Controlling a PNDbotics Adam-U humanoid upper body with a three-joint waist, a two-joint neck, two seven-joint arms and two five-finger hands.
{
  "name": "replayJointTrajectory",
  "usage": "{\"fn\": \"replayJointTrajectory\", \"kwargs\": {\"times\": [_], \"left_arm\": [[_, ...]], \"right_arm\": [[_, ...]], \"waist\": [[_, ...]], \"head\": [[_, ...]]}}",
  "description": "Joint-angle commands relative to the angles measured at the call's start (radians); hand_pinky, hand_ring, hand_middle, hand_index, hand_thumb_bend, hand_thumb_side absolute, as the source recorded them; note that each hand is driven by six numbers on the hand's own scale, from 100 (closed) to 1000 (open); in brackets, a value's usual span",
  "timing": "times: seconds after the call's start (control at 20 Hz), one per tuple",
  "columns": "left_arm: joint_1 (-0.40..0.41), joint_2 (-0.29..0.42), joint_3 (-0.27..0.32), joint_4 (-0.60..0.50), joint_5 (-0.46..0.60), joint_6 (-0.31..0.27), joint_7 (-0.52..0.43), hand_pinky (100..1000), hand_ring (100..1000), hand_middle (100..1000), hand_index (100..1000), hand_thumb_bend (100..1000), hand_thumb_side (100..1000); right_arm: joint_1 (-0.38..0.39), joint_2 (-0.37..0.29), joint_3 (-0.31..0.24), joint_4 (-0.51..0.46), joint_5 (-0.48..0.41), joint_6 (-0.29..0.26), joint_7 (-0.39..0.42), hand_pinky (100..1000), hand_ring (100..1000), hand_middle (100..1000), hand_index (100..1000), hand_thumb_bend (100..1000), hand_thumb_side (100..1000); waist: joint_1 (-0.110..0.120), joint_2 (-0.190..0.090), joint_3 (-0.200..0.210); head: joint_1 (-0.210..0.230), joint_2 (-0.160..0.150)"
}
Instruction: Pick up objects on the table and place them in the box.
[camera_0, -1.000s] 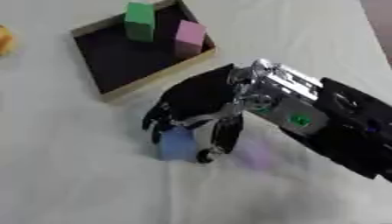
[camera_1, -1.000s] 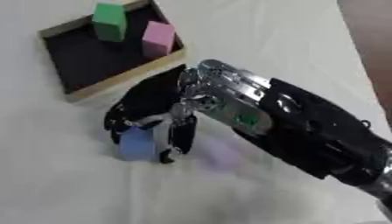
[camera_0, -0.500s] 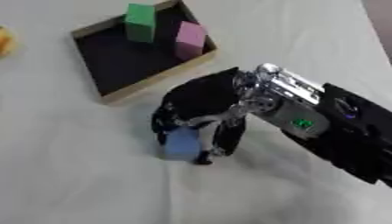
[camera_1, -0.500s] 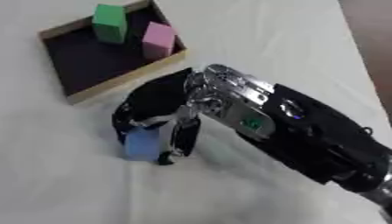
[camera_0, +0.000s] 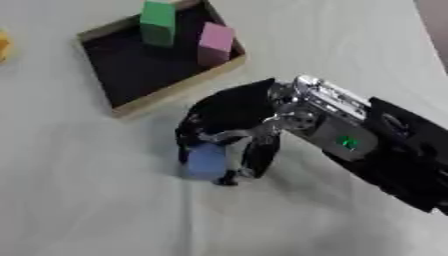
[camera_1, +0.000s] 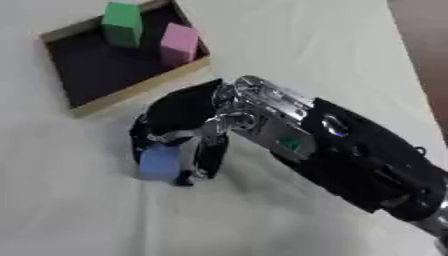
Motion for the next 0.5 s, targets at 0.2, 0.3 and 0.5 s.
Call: {"fn": "replayJointTrajectory", "kwargs": {"times": [0.2,0.3,0.5], "left_arm": [[0.002,0.021,0.008,-0.015,0.001,-0.007,0.000,744,813,791,853,243,810],[0.002,0.022,0.008,-0.015,0.001,-0.009,-0.001,744,813,791,853,244,808],[0.000,0.025,0.007,-0.015,0.000,-0.012,-0.003,744,812,791,853,244,806]], "right_arm": [[-0.043,-0.033,-0.030,-0.062,-0.018,0.063,-0.062,874,745,709,704,210,124],[-0.062,-0.041,-0.042,-0.079,-0.021,0.084,-0.074,876,748,712,708,217,125],[-0.114,-0.056,-0.086,-0.095,-0.058,0.149,-0.103,879,752,719,717,223,126]], "waist": [[0.006,-0.025,-0.005],[0.007,-0.030,-0.008],[0.004,-0.039,-0.009]], "head": [[-0.001,-0.005],[-0.002,-0.004],[-0.006,-0.001]]}}
